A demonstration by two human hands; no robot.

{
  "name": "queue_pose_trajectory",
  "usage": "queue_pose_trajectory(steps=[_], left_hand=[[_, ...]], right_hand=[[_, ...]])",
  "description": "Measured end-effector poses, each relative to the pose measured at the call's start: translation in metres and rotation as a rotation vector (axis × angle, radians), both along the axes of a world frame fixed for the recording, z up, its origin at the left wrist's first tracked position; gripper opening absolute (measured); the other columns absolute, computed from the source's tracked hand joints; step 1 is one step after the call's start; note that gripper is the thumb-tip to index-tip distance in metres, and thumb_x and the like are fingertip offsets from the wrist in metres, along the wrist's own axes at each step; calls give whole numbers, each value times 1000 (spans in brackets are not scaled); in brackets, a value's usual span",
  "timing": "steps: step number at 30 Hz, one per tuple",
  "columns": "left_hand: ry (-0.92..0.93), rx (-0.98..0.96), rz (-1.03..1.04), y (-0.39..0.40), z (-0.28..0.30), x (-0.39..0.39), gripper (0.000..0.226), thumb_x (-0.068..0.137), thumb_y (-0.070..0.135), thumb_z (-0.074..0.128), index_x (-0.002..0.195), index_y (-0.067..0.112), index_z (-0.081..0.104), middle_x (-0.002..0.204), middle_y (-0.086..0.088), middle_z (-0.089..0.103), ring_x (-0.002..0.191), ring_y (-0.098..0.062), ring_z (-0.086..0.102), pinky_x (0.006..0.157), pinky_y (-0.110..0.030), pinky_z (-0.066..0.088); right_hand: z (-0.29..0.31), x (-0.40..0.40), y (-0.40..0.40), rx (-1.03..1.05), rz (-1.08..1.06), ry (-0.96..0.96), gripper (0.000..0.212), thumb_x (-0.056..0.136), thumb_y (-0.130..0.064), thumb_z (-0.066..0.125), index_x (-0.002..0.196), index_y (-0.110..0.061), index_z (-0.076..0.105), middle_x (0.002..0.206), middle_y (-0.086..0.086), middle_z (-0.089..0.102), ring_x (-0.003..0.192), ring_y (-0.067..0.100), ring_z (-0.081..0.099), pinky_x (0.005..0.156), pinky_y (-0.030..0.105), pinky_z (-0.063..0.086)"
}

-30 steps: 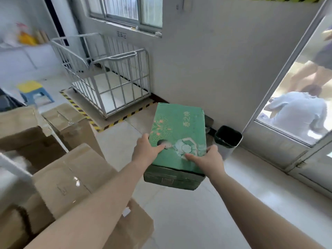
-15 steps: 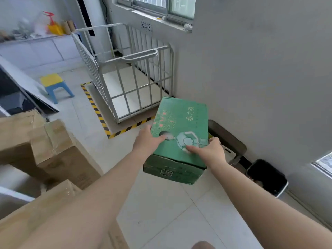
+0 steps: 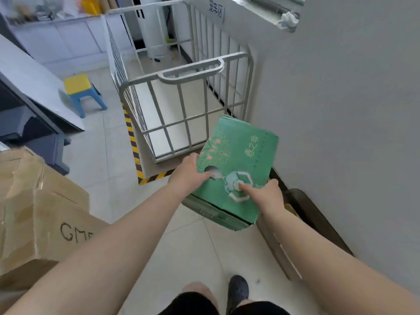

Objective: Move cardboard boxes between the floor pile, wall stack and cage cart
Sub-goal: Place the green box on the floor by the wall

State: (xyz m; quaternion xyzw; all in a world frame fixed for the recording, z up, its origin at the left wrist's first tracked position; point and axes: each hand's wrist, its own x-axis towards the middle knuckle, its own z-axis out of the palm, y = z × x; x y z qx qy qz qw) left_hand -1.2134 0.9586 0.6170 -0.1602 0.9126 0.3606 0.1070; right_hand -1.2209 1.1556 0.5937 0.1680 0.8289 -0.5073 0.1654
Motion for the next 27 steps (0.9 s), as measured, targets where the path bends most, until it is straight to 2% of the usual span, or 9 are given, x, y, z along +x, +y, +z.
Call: queue_pose_trajectory(steps=[3,6,9,11,14,16,20,22,27], left_hand=[[-34,-12,-23,-14,-14,-84,49,86,33,64,128,18,44,127,-3,55,112,-23,55,94,-43,48],[-56,-74,-91,-29,-42,-176,49,86,36,62,128,19,45,127,-3,55,113,-24,55,92,-43,48],[-78,-144,-174,-43,-87,-275,47,87,36,59,128,19,45,126,-4,55,116,-27,53,92,-43,47],[-99,-168,-214,-49,-127,-340,43,84,35,59,123,20,48,120,-4,58,112,-28,54,89,-44,49],[-112,-247,-260,-50,-204,-430,44,78,34,59,118,17,49,116,-6,59,109,-30,54,86,-42,48],[-106,-317,-286,-46,-264,-480,43,78,35,57,116,16,50,116,-7,59,109,-31,53,86,-41,47],[-111,-344,-281,-39,-408,-556,49,77,37,58,120,16,49,117,-7,58,112,-31,52,89,-41,45],[-87,-335,-282,-39,-481,-588,53,75,37,59,123,15,48,118,-7,58,113,-31,53,90,-42,45],[-34,-351,-289,-46,-626,-664,59,82,39,57,132,11,43,129,-10,53,119,-29,50,92,-40,43]], right_hand=[[-10,-77,-16,-2,-9,-45,67,77,-34,77,119,1,38,115,12,53,111,32,54,87,39,46],[-39,-156,-35,5,-84,-97,68,77,-33,77,121,2,39,124,16,54,113,34,54,91,43,47],[-88,-235,-59,-9,-194,-156,66,76,-33,78,120,0,41,125,15,54,112,34,55,92,48,49],[-128,-285,-73,-22,-284,-198,64,76,-30,78,119,0,42,126,16,54,112,34,55,93,46,48],[-211,-358,-89,-55,-408,-221,62,77,-28,77,118,1,40,124,18,53,112,32,55,86,35,44],[-276,-399,-96,-67,-464,-236,62,78,-28,77,119,2,42,121,17,55,111,32,56,82,34,42],[-429,-471,-106,-132,-534,-259,61,73,-31,80,118,-2,50,119,14,62,106,31,61,92,41,49],[-503,-506,-107,-166,-556,-254,58,72,-30,82,113,-2,51,114,14,64,102,32,63,91,47,51],[-655,-587,-112,-201,-584,-215,64,70,-29,83,116,-2,47,114,14,61,97,31,63,88,46,53]])
